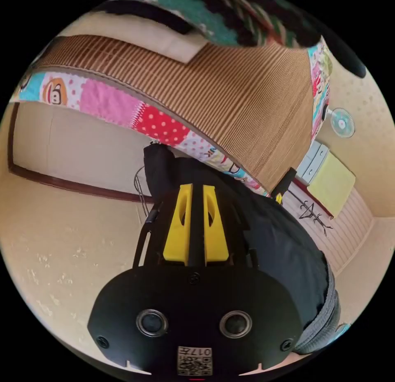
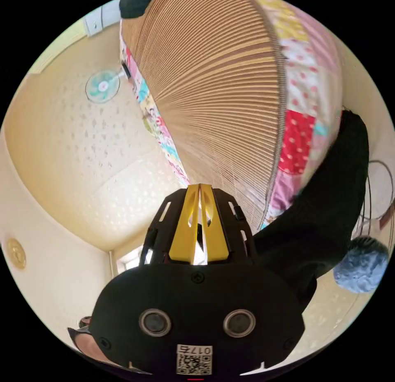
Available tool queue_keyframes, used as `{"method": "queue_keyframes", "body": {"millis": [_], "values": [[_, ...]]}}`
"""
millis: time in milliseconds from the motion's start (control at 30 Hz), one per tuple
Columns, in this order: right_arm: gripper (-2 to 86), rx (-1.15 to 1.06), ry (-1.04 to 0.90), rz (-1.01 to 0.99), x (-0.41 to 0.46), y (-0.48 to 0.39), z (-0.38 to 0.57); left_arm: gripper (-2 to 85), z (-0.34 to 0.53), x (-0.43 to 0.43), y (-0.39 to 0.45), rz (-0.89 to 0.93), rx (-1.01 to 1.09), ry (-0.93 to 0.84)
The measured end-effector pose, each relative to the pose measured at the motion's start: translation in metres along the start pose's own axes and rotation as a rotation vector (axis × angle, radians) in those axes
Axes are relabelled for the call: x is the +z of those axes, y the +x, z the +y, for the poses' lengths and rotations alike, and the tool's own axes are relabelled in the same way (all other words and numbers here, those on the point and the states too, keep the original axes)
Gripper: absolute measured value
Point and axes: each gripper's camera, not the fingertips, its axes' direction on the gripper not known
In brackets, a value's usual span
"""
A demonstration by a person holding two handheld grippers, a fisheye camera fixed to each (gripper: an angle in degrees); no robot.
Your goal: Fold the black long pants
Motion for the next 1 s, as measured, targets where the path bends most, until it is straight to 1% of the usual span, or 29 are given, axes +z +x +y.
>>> {"method": "queue_keyframes", "body": {"millis": [33,67,133,167,233,300,333,400,433,467,500,567,633,667,700,733,800,867,900,967,1000], "values": [[0.4,0.043,0.079,-0.030,-0.018,0.020,0.015,5.2,-0.001,-0.009,-0.009,-0.005,0.005,0.000],[0.4,0.062,0.117,-0.047,-0.026,0.029,0.023,5.2,-0.002,-0.027,-0.028,-0.037,0.003,-0.001],[0.3,0.127,0.272,-0.133,-0.059,0.059,0.053,5.5,0.001,-0.061,-0.057,-0.103,-0.011,0.021],[0.3,0.137,0.310,-0.158,-0.066,0.065,0.060,6.3,0.005,-0.086,-0.075,-0.121,-0.024,0.059],[0.4,0.141,0.433,-0.259,-0.091,0.080,0.087,7.5,0.011,-0.126,-0.100,-0.073,-0.029,0.153],[0.3,0.121,0.483,-0.303,-0.104,0.083,0.102,8.8,0.025,-0.181,-0.131,0.124,-0.030,0.366],[0.3,0.102,0.506,-0.311,-0.111,0.082,0.112,9.5,0.028,-0.193,-0.139,0.183,-0.034,0.426],[0.3,0.076,0.539,-0.295,-0.120,0.080,0.123,12.2,0.046,-0.231,-0.177,0.489,-0.066,0.713],[0.3,0.067,0.556,-0.277,-0.122,0.079,0.129,12.9,0.049,-0.235,-0.186,0.573,-0.076,0.779],[0.3,0.065,0.563,-0.269,-0.123,0.079,0.132,13.3,0.049,-0.235,-0.203,0.714,-0.112,0.853],[0.3,0.062,0.576,-0.263,-0.122,0.080,0.136,13.5,0.041,-0.225,-0.215,0.790,-0.182,0.827],[0.3,0.057,0.592,-0.284,-0.116,0.084,0.140,13.1,0.031,-0.203,-0.226,0.840,-0.272,0.766],[0.3,0.052,0.602,-0.342,-0.101,0.092,0.140,12.2,0.037,-0.184,-0.234,0.926,-0.327,0.830],[0.3,0.052,0.605,-0.355,-0.097,0.094,0.140,12.3,0.045,-0.168,-0.241,1.036,-0.367,0.898],[0.3,0.055,0.613,-0.372,-0.088,0.097,0.140,12.7,0.052,-0.147,-0.250,1.191,-0.400,0.955],[0.3,0.061,0.621,-0.382,-0.078,0.099,0.139,12.9,0.055,-0.136,-0.255,1.281,-0.414,0.980],[0.3,0.068,0.622,-0.396,-0.062,0.102,0.134,16.2,0.062,-0.093,-0.271,1.654,-0.432,1.083],[0.3,0.066,0.610,-0.406,-0.045,0.101,0.126,18.5,0.066,-0.074,-0.280,1.768,-0.428,1.090],[0.3,0.061,0.597,-0.406,-0.033,0.099,0.119,19.0,0.072,-0.069,-0.286,1.760,-0.433,1.090],[0.3,0.047,0.570,-0.400,-0.016,0.092,0.108,17.3,0.081,-0.063,-0.291,1.730,-0.452,1.067],[0.3,0.031,0.546,-0.394,-0.005,0.086,0.099,12.8,0.087,-0.055,-0.290,1.746,-0.477,1.033]]}}
